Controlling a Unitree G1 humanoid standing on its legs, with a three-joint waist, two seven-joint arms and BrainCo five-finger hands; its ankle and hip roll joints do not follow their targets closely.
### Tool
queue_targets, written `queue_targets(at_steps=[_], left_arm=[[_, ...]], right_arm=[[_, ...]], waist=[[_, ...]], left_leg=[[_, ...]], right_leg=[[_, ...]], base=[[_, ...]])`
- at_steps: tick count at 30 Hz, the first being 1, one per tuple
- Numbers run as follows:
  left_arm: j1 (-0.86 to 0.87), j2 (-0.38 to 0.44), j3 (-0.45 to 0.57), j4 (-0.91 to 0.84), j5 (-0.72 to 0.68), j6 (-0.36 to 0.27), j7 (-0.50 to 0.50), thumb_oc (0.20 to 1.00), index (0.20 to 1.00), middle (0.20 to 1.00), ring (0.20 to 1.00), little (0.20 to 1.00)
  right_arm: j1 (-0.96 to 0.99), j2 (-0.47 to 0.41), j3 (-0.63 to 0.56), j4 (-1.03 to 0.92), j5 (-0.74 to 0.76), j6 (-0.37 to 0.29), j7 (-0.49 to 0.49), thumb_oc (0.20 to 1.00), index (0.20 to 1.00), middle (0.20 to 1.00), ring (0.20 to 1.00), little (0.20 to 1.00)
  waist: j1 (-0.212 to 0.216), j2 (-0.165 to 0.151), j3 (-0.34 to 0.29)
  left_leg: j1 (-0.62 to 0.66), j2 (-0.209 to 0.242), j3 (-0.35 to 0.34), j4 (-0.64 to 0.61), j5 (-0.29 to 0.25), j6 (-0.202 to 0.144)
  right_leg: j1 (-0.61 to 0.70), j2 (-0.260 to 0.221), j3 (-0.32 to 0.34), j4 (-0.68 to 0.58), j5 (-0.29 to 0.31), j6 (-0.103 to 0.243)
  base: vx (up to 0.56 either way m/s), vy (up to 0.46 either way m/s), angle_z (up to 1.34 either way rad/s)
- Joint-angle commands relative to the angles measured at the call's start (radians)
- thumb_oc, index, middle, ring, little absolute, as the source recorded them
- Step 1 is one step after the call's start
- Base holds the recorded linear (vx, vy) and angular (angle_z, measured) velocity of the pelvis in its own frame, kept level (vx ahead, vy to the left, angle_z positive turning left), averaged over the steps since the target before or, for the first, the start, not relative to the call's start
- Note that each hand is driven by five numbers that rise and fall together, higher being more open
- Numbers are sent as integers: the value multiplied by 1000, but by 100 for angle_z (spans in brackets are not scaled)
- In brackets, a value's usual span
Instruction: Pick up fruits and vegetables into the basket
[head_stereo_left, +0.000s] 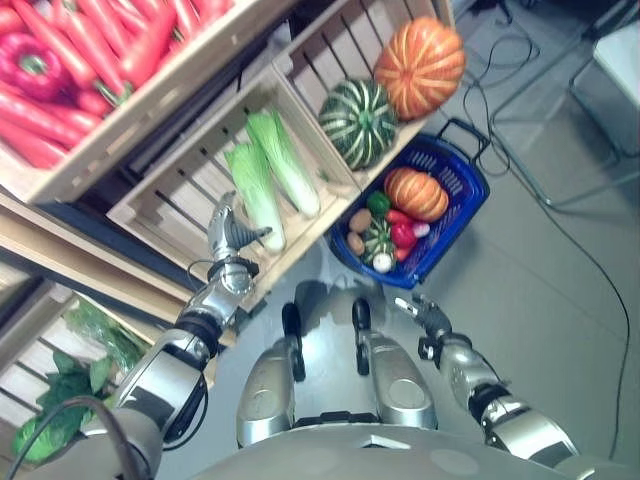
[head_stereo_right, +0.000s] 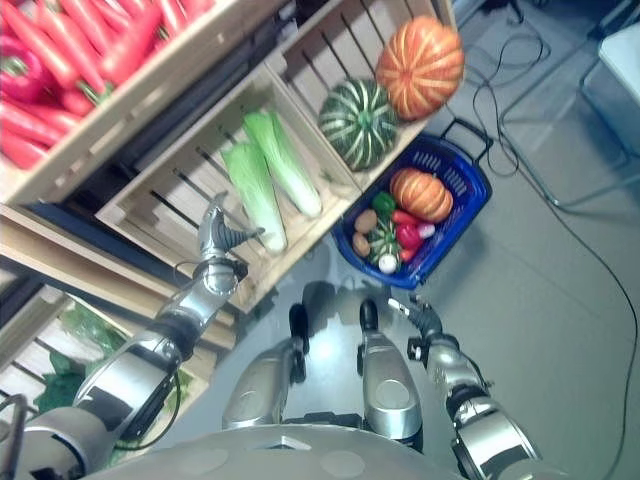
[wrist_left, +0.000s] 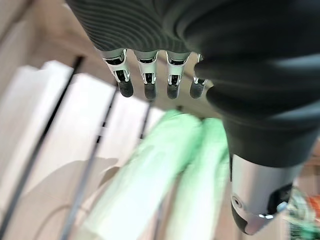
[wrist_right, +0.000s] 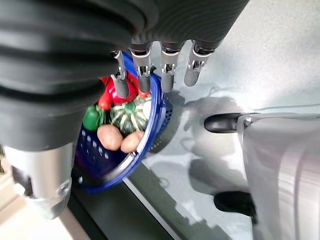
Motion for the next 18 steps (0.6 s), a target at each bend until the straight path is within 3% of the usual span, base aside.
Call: queue_targets(at_steps=[1, 8, 18], left_arm=[[-50, -19, 77, 20, -93, -47, 96, 1000, 1000, 1000, 1000, 1000], [-192, -15, 115, 5, -220, -32, 195, 1000, 1000, 1000, 1000, 1000], [-280, -36, 129, -64, -294, -8, 266, 1000, 1000, 1000, 1000, 1000]], right_arm=[[61, -24, 45, -105, 64, -47, -30, 1000, 1000, 1000, 1000, 1000], [23, -34, 55, -212, 107, -85, -59, 1000, 1000, 1000, 1000, 1000], [-1, -39, 62, -351, 140, -100, -134, 1000, 1000, 1000, 1000, 1000]], waist=[[-26, -27, -16], [-47, -54, 64], [-59, -62, 66]], left_leg=[[-177, -18, 2, 237, -92, 26], [-383, -13, 22, 393, -119, 24], [-583, -11, 29, 520, -166, 37]], right_leg=[[-78, 6, -15, 111, -28, -6], [-276, 13, -12, 268, -50, -2], [-498, 15, -6, 408, -70, 5]], base=[[-193, -25, 3], [-127, -9, -2], [-25, -10, -1]])
